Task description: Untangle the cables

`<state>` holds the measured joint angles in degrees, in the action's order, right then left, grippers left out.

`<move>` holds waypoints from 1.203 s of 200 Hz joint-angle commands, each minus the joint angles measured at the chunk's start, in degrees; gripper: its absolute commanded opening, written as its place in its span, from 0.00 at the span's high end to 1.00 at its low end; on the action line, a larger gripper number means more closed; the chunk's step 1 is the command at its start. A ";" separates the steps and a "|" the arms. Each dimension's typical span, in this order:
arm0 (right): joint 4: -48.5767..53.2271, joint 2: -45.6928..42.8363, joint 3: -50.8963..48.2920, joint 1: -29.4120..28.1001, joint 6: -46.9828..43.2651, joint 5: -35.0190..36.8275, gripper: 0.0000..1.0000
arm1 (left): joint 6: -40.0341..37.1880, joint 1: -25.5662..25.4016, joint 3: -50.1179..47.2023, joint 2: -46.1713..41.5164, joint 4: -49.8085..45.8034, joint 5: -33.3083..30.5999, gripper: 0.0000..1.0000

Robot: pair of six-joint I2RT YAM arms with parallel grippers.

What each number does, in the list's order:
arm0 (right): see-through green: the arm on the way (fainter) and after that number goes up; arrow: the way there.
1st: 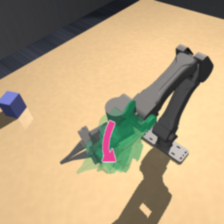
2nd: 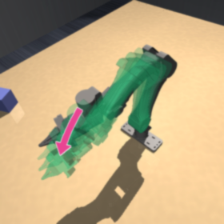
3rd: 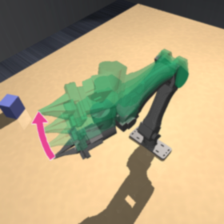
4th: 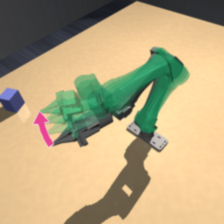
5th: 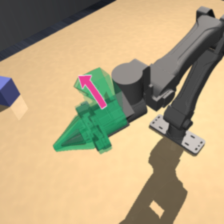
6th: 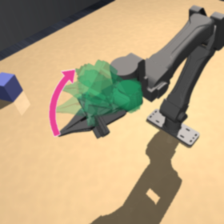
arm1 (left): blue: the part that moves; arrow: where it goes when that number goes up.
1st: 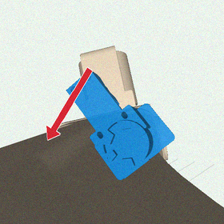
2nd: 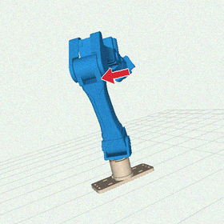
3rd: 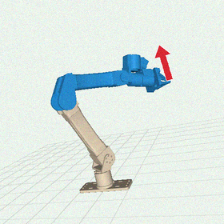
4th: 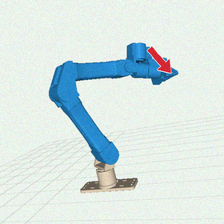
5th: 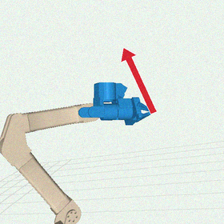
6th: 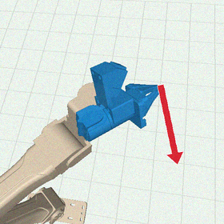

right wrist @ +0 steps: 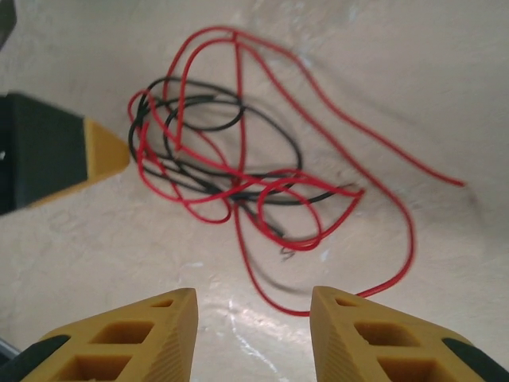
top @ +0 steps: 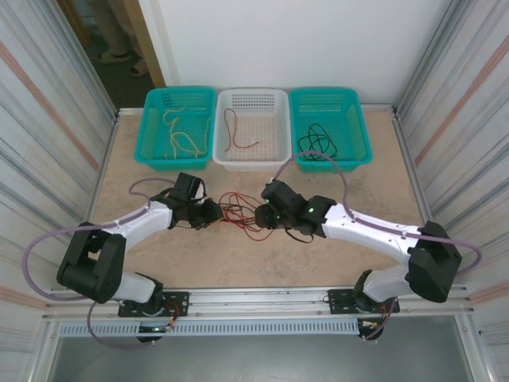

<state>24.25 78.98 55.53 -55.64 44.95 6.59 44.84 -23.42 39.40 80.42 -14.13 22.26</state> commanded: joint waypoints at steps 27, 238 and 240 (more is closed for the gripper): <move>-2.62 4.58 6.21 -1.13 1.38 2.16 0.61 | 1.15 0.77 2.04 2.27 3.73 -1.49 0.82; -4.00 5.31 10.90 -0.32 1.37 -4.63 0.47 | -16.86 -7.74 16.56 -20.88 -14.03 1.98 1.00; -4.14 5.20 10.98 -0.23 1.37 -4.89 0.47 | -17.28 -7.77 17.04 -21.15 -14.42 2.19 1.00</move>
<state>20.95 84.31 64.14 -56.53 46.06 4.23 35.31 -30.46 52.03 63.70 -20.93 22.96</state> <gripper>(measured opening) 0.527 0.061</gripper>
